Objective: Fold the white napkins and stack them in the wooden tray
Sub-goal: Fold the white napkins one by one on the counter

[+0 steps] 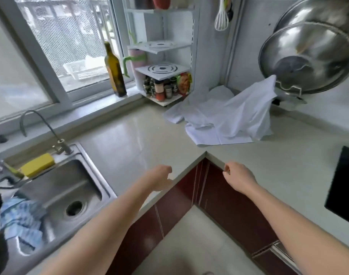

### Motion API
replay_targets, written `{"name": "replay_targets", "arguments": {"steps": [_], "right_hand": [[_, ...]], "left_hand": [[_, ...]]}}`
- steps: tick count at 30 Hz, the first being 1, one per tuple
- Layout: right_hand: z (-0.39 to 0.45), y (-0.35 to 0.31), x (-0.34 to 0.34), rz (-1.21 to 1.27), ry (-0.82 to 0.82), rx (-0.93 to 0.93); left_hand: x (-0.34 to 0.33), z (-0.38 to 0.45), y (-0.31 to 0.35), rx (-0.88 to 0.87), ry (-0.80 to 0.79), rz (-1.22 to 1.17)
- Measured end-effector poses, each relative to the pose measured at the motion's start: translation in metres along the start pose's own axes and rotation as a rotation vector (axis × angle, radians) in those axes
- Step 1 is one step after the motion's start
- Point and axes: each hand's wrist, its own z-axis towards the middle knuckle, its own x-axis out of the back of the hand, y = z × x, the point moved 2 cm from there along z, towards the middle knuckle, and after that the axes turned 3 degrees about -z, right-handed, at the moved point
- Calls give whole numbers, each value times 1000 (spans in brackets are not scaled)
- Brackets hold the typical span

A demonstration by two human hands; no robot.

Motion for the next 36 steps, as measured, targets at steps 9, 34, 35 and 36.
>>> {"name": "replay_targets", "arguments": {"steps": [9, 34, 35, 36], "right_hand": [[173, 46, 8, -142, 6, 43], [358, 4, 27, 513, -263, 37], [352, -16, 44, 592, -302, 78], [346, -35, 59, 641, -324, 126]], "left_hand": [[45, 171, 36, -77, 13, 3], [104, 316, 11, -117, 161, -263], [113, 307, 5, -147, 171, -312], [122, 298, -2, -180, 186, -347]]}}
